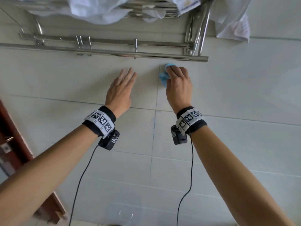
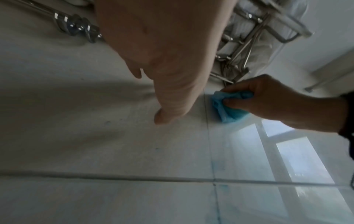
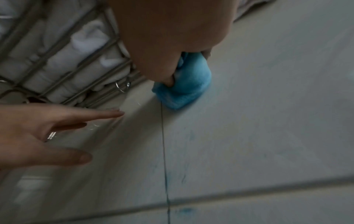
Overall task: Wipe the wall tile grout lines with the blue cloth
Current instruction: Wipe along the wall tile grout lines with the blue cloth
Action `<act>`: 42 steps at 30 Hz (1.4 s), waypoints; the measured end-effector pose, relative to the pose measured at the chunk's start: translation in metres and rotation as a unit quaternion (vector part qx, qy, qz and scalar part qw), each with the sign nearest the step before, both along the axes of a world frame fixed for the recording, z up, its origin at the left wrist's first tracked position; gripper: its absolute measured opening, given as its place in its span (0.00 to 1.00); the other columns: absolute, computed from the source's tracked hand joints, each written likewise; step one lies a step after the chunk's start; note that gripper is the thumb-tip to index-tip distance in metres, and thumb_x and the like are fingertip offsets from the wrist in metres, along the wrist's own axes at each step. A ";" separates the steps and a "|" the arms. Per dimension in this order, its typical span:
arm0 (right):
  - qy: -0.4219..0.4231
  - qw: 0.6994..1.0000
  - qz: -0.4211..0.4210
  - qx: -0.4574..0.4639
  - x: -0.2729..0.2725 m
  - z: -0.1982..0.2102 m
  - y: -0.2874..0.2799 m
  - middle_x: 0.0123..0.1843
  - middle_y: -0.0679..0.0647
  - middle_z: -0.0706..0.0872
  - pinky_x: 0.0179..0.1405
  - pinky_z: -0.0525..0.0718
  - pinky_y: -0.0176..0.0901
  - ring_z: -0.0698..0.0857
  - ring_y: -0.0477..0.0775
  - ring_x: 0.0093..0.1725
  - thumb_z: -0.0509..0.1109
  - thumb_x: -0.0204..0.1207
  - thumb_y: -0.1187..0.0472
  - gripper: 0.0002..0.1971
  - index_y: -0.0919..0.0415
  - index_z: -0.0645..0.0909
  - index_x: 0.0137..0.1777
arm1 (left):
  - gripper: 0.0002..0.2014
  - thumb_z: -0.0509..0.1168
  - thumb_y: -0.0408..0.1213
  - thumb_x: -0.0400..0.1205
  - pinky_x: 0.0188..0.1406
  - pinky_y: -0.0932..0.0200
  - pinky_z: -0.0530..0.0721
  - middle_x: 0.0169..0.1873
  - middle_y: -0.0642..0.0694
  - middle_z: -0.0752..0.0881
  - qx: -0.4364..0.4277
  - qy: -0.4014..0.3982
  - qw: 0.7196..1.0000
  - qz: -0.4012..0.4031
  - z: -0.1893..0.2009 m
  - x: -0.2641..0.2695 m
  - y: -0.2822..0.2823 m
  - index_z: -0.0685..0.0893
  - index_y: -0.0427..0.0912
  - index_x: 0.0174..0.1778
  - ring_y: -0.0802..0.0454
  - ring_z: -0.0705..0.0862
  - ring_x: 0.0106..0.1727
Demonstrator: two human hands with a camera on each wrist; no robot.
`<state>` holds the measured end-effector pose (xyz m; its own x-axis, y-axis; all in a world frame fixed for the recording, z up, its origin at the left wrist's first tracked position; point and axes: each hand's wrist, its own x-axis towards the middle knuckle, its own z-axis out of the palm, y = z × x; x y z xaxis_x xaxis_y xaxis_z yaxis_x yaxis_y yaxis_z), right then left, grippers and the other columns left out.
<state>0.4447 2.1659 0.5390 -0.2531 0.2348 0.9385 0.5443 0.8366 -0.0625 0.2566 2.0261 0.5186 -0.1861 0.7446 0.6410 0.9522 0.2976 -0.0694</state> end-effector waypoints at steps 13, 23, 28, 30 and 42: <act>-0.190 0.960 0.095 0.184 -0.020 -0.116 0.011 0.60 0.59 0.90 0.71 0.82 0.60 0.87 0.67 0.63 0.61 0.87 0.75 0.15 0.67 0.88 0.63 | 0.55 0.73 0.30 0.76 0.89 0.48 0.58 0.93 0.50 0.46 0.003 0.075 0.997 -0.010 -0.016 -0.035 0.025 0.44 0.48 0.94 0.42 0.46 0.93; -0.024 0.977 0.048 0.205 -0.023 -0.098 0.032 0.60 0.59 0.92 0.64 0.86 0.62 0.88 0.68 0.62 0.72 0.80 0.76 0.14 0.66 0.91 0.62 | 0.49 0.62 0.25 0.77 0.91 0.47 0.58 0.93 0.44 0.48 0.057 0.060 0.996 -0.019 -0.033 -0.026 0.036 0.46 0.42 0.94 0.35 0.47 0.93; -0.101 0.976 0.064 0.181 -0.025 -0.156 0.025 0.61 0.56 0.92 0.69 0.85 0.62 0.89 0.66 0.63 0.71 0.74 0.81 0.21 0.64 0.91 0.62 | 0.47 0.62 0.25 0.79 0.90 0.48 0.60 0.93 0.44 0.50 0.066 0.077 0.995 -0.016 -0.038 -0.029 0.039 0.47 0.43 0.94 0.35 0.49 0.93; -0.123 0.971 0.072 0.193 -0.021 -0.145 0.023 0.60 0.56 0.92 0.70 0.84 0.59 0.89 0.66 0.62 0.71 0.75 0.80 0.19 0.64 0.91 0.62 | 0.48 0.63 0.25 0.78 0.90 0.47 0.61 0.93 0.45 0.49 0.055 0.072 0.996 -0.012 -0.039 -0.028 0.037 0.46 0.43 0.94 0.34 0.48 0.93; -0.011 0.988 0.023 0.153 -0.011 -0.114 0.028 0.58 0.58 0.92 0.65 0.85 0.60 0.87 0.66 0.60 0.71 0.76 0.79 0.16 0.67 0.91 0.59 | 0.50 0.65 0.28 0.77 0.89 0.44 0.63 0.93 0.45 0.48 0.041 0.053 0.998 -0.001 -0.051 -0.016 0.040 0.45 0.42 0.94 0.31 0.47 0.92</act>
